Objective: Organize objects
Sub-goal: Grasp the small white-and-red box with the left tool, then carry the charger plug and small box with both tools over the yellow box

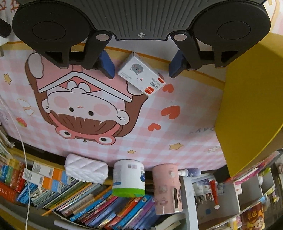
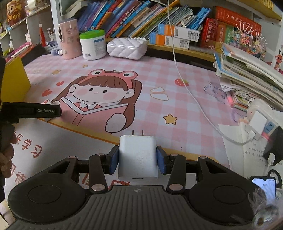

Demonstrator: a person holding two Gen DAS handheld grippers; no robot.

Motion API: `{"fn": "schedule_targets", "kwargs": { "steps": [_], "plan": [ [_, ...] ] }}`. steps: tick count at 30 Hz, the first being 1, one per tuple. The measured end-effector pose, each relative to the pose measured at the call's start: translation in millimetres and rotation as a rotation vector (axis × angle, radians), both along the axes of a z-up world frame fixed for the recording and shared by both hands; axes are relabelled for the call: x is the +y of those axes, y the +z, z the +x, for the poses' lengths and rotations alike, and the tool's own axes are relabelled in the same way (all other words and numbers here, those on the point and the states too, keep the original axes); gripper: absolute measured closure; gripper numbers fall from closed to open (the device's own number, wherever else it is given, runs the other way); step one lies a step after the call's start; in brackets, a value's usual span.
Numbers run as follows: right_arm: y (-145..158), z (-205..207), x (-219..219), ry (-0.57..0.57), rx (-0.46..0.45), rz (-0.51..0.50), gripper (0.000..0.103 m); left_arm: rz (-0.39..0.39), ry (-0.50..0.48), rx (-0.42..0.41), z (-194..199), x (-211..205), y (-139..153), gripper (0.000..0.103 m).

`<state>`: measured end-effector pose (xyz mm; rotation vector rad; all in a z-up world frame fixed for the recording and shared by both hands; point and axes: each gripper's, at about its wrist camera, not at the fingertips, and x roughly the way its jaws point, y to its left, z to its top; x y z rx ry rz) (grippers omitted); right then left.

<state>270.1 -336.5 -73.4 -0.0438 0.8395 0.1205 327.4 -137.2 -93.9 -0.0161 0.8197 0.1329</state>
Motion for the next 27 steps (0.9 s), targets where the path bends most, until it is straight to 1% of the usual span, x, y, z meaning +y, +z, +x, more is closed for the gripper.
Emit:
{"fn": "schedule_targets", "kwargs": {
  "steps": [2,4,6,8,11,13,18,27],
  "plan": [
    [-0.9,-0.1,-0.3,-0.003,0.007,-0.001,0.062,0.0,-0.01,-0.01,1.7,1.5,-1.1,0.037],
    [-1.2,-0.5,-0.5,-0.005,0.01,-0.005,0.062,-0.004,-0.02,-0.016,3.2,3.0,-1.0,0.04],
    [-1.4,-2.6,-0.5,-0.007,0.011,-0.008,0.062,-0.012,-0.038,-0.024,4.0,3.9,-1.3,0.045],
    [-1.1,-3.5,0.3,-0.008,0.011,-0.012,0.062,-0.008,-0.054,-0.026,4.2,3.9,-1.4,0.045],
    [0.4,-4.5,1.7,-0.013,0.006,-0.019,0.062,-0.002,-0.04,-0.01,-0.4,3.3,1.2,0.046],
    [1.8,-4.9,2.9,-0.015,0.0,-0.018,0.062,-0.008,-0.04,-0.011,-7.5,3.5,3.6,0.046],
    [4.1,-7.8,13.2,0.006,-0.003,-0.009,0.062,-0.053,-0.043,-0.015,-30.7,6.6,14.1,0.046],
    [11.7,-24.6,38.0,0.06,-0.02,-0.006,0.062,-0.115,-0.025,-0.048,-84.0,22.4,36.5,0.046]
  ]
}}
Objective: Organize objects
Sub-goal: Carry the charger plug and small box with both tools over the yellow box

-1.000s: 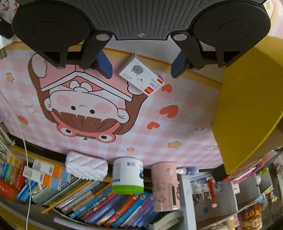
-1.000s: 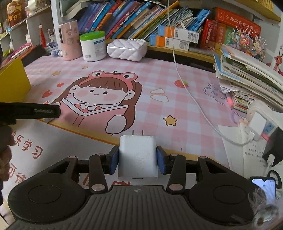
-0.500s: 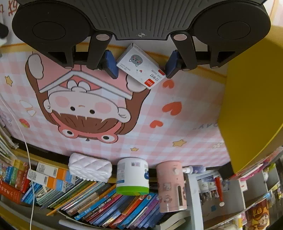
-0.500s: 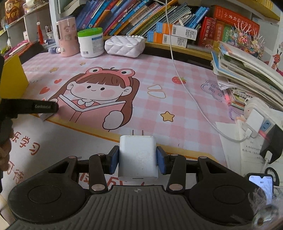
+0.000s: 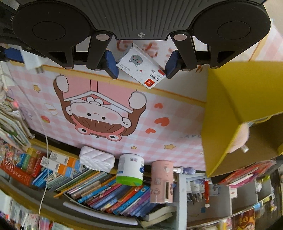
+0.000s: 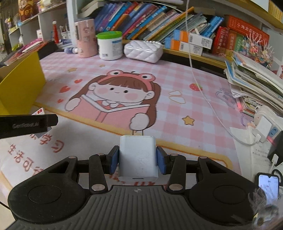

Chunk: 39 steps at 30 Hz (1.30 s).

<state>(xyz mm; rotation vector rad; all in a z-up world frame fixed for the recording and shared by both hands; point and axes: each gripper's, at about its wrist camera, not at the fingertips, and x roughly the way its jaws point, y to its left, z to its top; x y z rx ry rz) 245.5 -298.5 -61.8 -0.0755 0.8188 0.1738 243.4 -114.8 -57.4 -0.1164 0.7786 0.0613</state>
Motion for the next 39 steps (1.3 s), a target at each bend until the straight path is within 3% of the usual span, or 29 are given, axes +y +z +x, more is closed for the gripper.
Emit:
{"fn": "schedule_targets", "kwargs": {
  "steps": [10,23,39],
  "plan": [
    [13.0,-36.9,46.9,0.074,-0.031,0.0,0.062,-0.013,0.038,-0.036,-65.8,36.1,17.9,0.046],
    [33.1,-102.7,136.7,0.193,-0.061,0.003,0.062,-0.018,0.149,-0.084,-149.9,119.2,37.7,0.046],
    [41.2,-157.9,214.1,0.222,-0.091,0.027,0.062,0.009,0.165,-0.131,-207.1,190.8,49.2,0.046]
  ]
}}
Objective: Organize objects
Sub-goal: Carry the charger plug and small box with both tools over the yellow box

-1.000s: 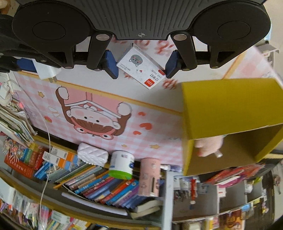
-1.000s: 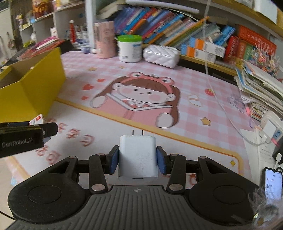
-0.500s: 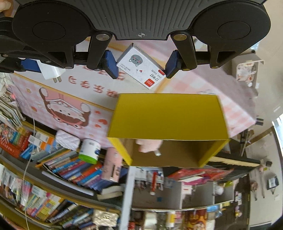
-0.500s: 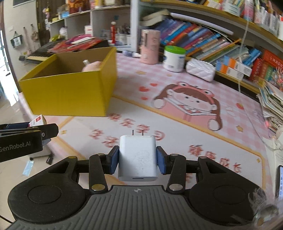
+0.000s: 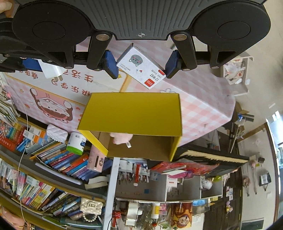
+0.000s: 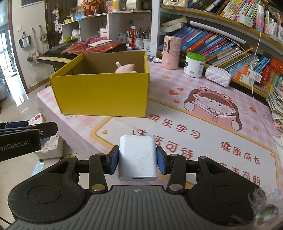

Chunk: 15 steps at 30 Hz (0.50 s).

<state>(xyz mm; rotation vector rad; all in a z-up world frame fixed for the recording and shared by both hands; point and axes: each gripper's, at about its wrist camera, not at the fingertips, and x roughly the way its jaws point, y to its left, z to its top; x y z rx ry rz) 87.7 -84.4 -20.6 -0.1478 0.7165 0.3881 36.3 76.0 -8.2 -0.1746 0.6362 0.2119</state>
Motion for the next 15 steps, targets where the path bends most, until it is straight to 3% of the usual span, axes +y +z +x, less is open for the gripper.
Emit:
{"fn": "schedule_targets", "kwargs": {
  "steps": [15],
  "plan": [
    [6.2,-19.6,46.4,0.02,-0.01,0.003,0.062,-0.012,0.01,-0.051,-23.0,39.7,9.4,0.046]
  ]
}}
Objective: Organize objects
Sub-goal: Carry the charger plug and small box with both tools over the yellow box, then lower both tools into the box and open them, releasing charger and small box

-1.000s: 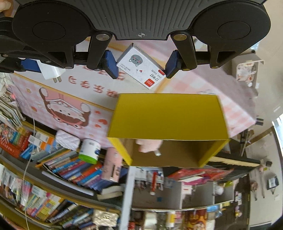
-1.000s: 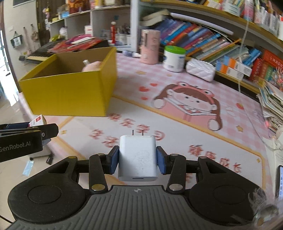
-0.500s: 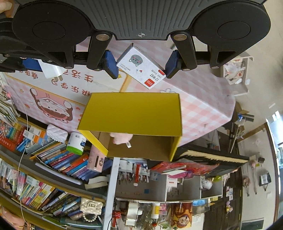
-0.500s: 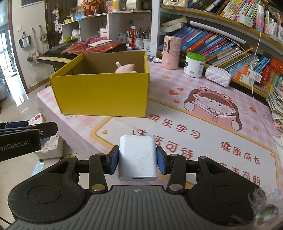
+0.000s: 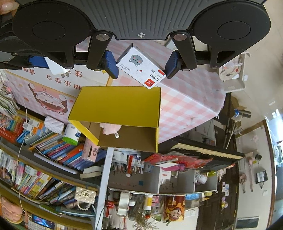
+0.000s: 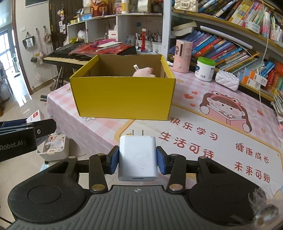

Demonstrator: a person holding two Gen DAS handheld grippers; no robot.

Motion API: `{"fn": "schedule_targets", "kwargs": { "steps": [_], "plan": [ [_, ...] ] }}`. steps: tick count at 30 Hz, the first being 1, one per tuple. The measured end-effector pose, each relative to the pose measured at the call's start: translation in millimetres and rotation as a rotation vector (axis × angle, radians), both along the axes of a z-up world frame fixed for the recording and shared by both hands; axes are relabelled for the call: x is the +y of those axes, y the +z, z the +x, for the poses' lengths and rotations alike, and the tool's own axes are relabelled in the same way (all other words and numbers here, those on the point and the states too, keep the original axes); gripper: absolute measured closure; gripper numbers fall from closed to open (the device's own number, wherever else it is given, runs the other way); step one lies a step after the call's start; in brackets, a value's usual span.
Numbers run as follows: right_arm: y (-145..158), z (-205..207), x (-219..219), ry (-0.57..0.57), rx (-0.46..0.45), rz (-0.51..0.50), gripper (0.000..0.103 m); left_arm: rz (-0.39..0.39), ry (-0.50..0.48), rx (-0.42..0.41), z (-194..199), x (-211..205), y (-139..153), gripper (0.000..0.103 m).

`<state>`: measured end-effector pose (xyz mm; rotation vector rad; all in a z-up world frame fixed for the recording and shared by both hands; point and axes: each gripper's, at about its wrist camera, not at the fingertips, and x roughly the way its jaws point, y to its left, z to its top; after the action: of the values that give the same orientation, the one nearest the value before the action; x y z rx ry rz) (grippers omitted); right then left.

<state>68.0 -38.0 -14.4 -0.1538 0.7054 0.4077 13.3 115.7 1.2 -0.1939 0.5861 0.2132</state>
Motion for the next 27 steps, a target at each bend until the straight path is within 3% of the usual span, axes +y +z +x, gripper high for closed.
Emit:
{"fn": "schedule_targets", "kwargs": {
  "steps": [11,20,27],
  "plan": [
    [9.9,40.6,17.8,0.057,-0.025,0.007,0.062,-0.009,0.069,-0.024,30.5,14.9,7.1,0.046],
    [46.5,101.2,36.6,0.141,-0.226,0.054,0.062,0.031,0.087,-0.14,87.5,19.4,39.4,0.046],
    [45.5,164.9,48.2,0.138,-0.216,0.052,0.062,0.053,0.109,-0.13,131.4,23.4,39.8,0.046]
  ]
}}
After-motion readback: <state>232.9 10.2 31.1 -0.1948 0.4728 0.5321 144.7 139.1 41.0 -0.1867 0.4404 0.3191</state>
